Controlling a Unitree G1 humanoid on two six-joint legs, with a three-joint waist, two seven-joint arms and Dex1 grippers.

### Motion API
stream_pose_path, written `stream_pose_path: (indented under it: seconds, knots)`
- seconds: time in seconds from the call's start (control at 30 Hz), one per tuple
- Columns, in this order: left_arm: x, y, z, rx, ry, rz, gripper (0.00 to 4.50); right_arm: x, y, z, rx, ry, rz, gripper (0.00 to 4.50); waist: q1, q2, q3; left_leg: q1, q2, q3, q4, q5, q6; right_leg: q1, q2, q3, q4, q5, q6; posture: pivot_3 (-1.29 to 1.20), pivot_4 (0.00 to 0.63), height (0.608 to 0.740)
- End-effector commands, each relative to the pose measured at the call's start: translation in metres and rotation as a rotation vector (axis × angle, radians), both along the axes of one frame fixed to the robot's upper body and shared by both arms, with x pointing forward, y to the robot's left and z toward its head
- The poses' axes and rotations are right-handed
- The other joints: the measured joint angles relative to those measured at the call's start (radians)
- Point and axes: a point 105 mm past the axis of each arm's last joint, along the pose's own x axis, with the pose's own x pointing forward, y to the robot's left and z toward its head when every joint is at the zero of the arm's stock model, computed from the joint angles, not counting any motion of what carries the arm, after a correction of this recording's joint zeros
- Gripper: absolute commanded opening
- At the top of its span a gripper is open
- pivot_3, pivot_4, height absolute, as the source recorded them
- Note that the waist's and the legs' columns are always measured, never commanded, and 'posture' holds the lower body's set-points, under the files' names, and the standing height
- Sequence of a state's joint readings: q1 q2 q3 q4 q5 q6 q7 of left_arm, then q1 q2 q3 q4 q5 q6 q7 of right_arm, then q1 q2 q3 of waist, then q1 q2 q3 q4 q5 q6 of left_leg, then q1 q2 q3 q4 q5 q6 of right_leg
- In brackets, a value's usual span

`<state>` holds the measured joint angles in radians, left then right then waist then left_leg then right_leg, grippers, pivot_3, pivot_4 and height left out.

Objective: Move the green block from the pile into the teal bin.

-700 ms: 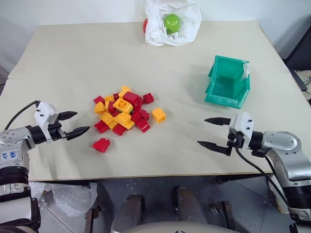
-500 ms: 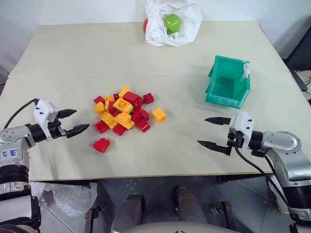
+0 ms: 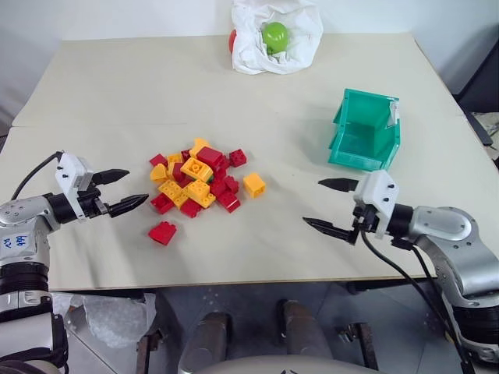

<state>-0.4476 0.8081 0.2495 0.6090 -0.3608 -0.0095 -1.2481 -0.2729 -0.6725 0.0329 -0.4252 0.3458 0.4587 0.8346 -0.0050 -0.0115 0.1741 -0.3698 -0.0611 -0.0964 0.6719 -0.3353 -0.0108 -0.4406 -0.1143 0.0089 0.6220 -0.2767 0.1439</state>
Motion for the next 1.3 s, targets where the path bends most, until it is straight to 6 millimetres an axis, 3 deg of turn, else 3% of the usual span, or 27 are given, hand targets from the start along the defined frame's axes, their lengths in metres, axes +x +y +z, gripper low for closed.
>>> stream_pose_path:
  seconds: [0.03, 0.1, 0.2, 0.37, 0.47, 0.6, 0.87, 0.97, 1.07, 1.17, 1.3]
  knots:
    - [-0.005, -0.007, 0.012, -0.038, -0.059, -0.099, 4.50, 0.002, 0.026, 0.013, 0.026, -0.031, 0.000, 4.48, 0.002, 0.000, 0.000, 0.000, 0.000, 0.000, 0.000, 0.000, 0.000, 0.000, 0.000, 0.000, 0.000, 0.000, 0.000, 0.00, 0.150, 0.740]
    - [-0.010, -0.015, 0.017, -0.075, -0.103, -0.193, 4.50, 0.018, 0.052, 0.022, 0.106, -0.007, -0.036, 4.48, 0.000, 0.000, 0.000, -0.001, 0.000, -0.001, 0.000, 0.000, 0.000, 0.000, 0.000, 0.000, 0.000, 0.000, 0.000, 0.00, 0.150, 0.740]
    - [-0.013, -0.018, 0.018, -0.068, -0.130, -0.268, 4.50, 0.034, 0.093, 0.026, 0.087, 0.024, -0.033, 3.87, -0.008, 0.000, 0.000, -0.002, 0.000, 0.001, 0.002, 0.000, -0.001, -0.002, 0.000, 0.000, 0.002, 0.000, -0.001, 0.00, 0.150, 0.740]
    - [-0.015, -0.017, 0.015, -0.062, -0.121, -0.320, 4.50, 0.045, 0.134, 0.028, 0.084, 0.077, -0.042, 2.27, -0.019, 0.000, 0.000, -0.002, 0.000, -0.001, 0.001, 0.001, -0.001, -0.004, 0.000, -0.002, 0.006, 0.000, -0.002, 0.00, 0.150, 0.740]
    - [-0.015, -0.015, 0.018, -0.066, -0.158, -0.325, 4.50, 0.040, 0.169, 0.025, 0.078, 0.103, -0.003, 1.33, -0.028, 0.000, 0.000, -0.003, -0.001, -0.001, 0.001, 0.000, 0.000, -0.004, 0.000, -0.002, 0.006, 0.000, -0.002, 0.00, 0.150, 0.740]
    - [-0.013, -0.011, 0.022, -0.082, -0.194, -0.298, 4.50, 0.038, 0.198, 0.017, 0.062, 0.142, 0.014, 0.03, -0.043, 0.000, 0.000, -0.003, 0.000, -0.001, -0.001, 0.000, -0.001, -0.006, 0.000, -0.005, 0.006, 0.000, -0.002, 0.00, 0.150, 0.740]
    - [-0.011, -0.009, 0.024, -0.093, -0.234, -0.239, 4.50, 0.036, 0.245, 0.007, 0.078, 0.179, 0.086, 0.03, -0.065, 0.000, 0.000, -0.003, 0.000, -0.001, -0.001, 0.000, -0.001, -0.006, 0.000, -0.004, 0.007, 0.000, -0.002, 0.00, 0.150, 0.740]
    - [-0.011, -0.011, 0.023, -0.097, -0.240, -0.230, 4.50, 0.035, 0.258, -0.013, 0.034, 0.231, 0.124, 0.03, -0.073, 0.000, 0.000, -0.002, 0.000, -0.001, -0.001, 0.000, -0.001, -0.005, 0.000, -0.004, 0.008, 0.000, -0.002, 0.00, 0.150, 0.740]
    - [-0.010, -0.011, 0.024, -0.096, -0.253, -0.216, 4.50, 0.053, 0.256, -0.022, 0.023, 0.199, 0.052, 0.03, -0.077, 0.000, -0.001, 0.000, 0.000, -0.001, -0.001, 0.000, -0.001, -0.004, 0.000, -0.004, 0.008, 0.000, -0.002, 0.00, 0.150, 0.740]
    - [-0.009, -0.012, 0.024, -0.095, -0.265, -0.202, 4.50, 0.078, 0.242, -0.028, -0.020, 0.134, -0.065, 0.03, -0.079, 0.001, -0.001, 0.000, 0.000, -0.001, 0.000, 0.001, -0.002, -0.004, 0.000, -0.003, 0.008, 0.000, -0.002, 0.00, 0.150, 0.740]
    - [-0.009, -0.013, 0.023, -0.096, -0.266, -0.202, 4.50, 0.098, 0.226, -0.024, -0.008, 0.107, -0.163, 0.03, -0.079, 0.001, -0.001, 0.001, 0.001, -0.001, 0.000, 0.001, -0.003, -0.004, 0.000, -0.003, 0.011, 0.000, -0.003, 0.00, 0.150, 0.740]
